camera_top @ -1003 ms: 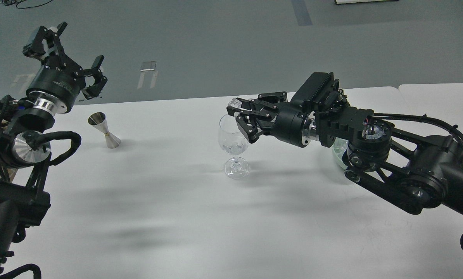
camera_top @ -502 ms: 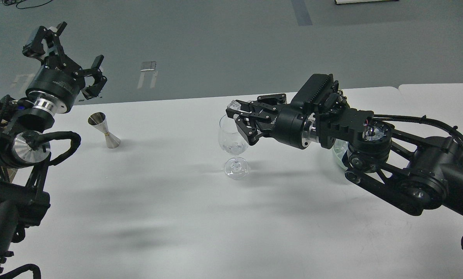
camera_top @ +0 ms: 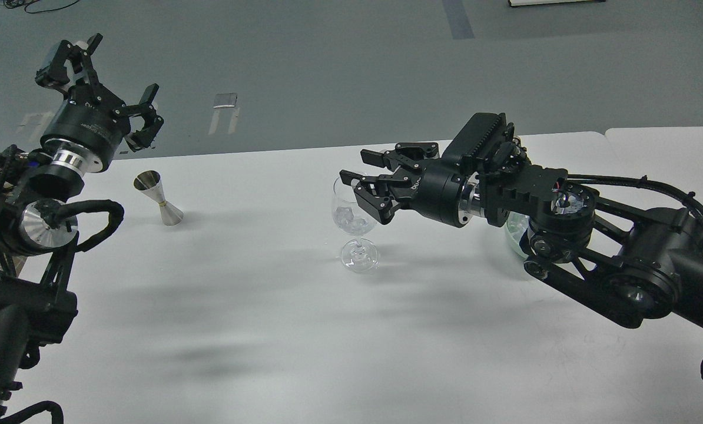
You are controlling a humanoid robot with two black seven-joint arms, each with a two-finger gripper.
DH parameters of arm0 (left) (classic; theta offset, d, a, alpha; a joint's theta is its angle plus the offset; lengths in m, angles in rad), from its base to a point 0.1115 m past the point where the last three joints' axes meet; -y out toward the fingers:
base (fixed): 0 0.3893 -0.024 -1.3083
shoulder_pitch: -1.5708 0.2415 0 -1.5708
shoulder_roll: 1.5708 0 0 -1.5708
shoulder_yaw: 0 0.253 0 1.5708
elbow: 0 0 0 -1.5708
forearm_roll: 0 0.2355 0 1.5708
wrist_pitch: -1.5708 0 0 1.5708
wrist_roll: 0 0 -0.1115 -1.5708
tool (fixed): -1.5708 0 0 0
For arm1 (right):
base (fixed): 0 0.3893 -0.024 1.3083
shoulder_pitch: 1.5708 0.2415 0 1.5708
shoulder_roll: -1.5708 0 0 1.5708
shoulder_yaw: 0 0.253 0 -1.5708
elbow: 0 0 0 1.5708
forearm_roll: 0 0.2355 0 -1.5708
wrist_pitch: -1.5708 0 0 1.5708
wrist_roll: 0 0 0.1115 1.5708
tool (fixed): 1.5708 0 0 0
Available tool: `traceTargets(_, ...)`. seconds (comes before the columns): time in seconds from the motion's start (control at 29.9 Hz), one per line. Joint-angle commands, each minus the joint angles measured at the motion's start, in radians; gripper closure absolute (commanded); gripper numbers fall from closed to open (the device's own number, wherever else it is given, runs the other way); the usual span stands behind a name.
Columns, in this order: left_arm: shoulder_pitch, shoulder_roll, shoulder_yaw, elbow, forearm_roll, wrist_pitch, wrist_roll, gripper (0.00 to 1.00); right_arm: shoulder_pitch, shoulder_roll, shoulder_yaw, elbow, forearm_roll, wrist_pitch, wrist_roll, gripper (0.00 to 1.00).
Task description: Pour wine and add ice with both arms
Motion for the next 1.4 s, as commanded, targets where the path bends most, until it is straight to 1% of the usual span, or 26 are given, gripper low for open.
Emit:
traceTargets(0.0,0.000,0.003,0.000,0.000,0.000,0.002,0.001,0.02,0.003,0.000,0.002,0.001,0.000,-0.001,0.000,0.44)
traceTargets(0.03,0.000,0.004,0.000,0.000,0.000,0.002,0.001,0.02,0.003,0.003,0.007,0.003,0.003,-0.007,0.000,0.37)
traceTargets(0.07,0.000,0.004,0.000,0.000,0.000,0.002,0.001,0.02,0.003,0.003,0.007,0.003,0.003,-0.008,0.000,0.37)
traceTargets(0.1,0.000,0.006,0.000,0.000,0.000,0.002,0.001,0.02,0.004,0.005,0.016,0.003,0.006,-0.017,0.000,0.26)
traceTargets(0.13,0.000,0.006,0.000,0.000,0.000,0.002,0.001,0.02,0.004,0.008,0.036,0.005,0.009,-0.023,0.000,0.06)
traceTargets(0.17,0.000,0.007,0.000,0.000,0.000,0.002,0.001,0.02,0.004,0.012,0.051,0.006,0.011,-0.027,0.000,0.02)
traceTargets(0.23,0.000,0.007,-0.001,0.000,0.002,0.002,0.001,0.02,0.000,0.043,0.132,0.006,0.012,-0.035,0.000,0.00)
traceTargets(0.37,0.002,0.009,0.002,0.000,0.002,0.000,0.004,0.02,0.000,0.078,0.252,-0.005,0.032,-0.035,-0.002,0.00)
traceTargets(0.43,0.005,0.013,0.005,0.000,0.000,-0.012,0.010,0.02,-0.002,0.086,0.356,-0.005,0.099,-0.035,0.000,0.00)
traceTargets(0.64,0.008,0.013,0.015,0.006,-0.003,-0.024,0.007,0.02,0.000,0.085,0.482,-0.017,0.253,-0.041,-0.002,0.00)
traceTargets(0.74,0.011,0.012,0.011,0.011,-0.003,-0.040,-0.002,0.02,0.000,0.086,0.550,-0.070,0.322,-0.043,-0.002,0.00)
traceTargets(0.9,0.021,0.036,0.000,0.011,0.000,-0.044,-0.002,0.02,0.015,0.086,0.669,-0.231,0.578,-0.044,-0.012,0.00)
traceTargets(0.97,0.025,0.039,0.002,0.011,0.000,-0.044,-0.002,0.02,0.015,0.086,0.679,-0.255,0.633,-0.049,-0.014,0.00)
traceTargets(1.04,0.028,0.041,0.003,0.011,0.005,-0.044,-0.002,0.02,0.010,0.086,0.700,-0.294,0.730,-0.073,-0.014,0.00)
traceTargets(1.1,0.029,0.044,0.000,0.011,0.000,-0.044,-0.004,0.02,0.004,0.095,0.720,-0.348,0.861,-0.159,-0.002,0.02)
traceTargets(1.14,0.029,0.044,0.000,0.011,0.000,-0.044,-0.004,0.02,0.004,0.095,0.720,-0.348,0.862,-0.159,-0.002,0.02)
traceTargets(1.2,0.029,0.043,-0.003,0.012,-0.003,-0.043,-0.019,0.02,0.010,0.118,0.726,-0.394,0.969,-0.222,0.002,0.04)
traceTargets(1.24,0.029,0.043,-0.005,0.014,-0.003,-0.043,-0.027,0.02,0.012,0.126,0.728,-0.405,1.000,-0.228,0.002,0.04)
traceTargets(1.3,0.029,0.038,-0.005,0.014,-0.003,-0.044,-0.066,0.02,0.015,0.155,0.748,-0.439,1.156,-0.232,0.002,0.04)
traceTargets(1.34,0.029,0.038,-0.005,0.014,-0.003,-0.044,-0.067,0.02,0.015,0.155,0.748,-0.439,1.157,-0.232,0.002,0.04)
traceTargets(1.37,0.029,0.035,-0.002,0.014,0.000,-0.043,-0.080,0.02,0.013,0.164,0.746,-0.443,1.231,-0.225,0.002,0.04)
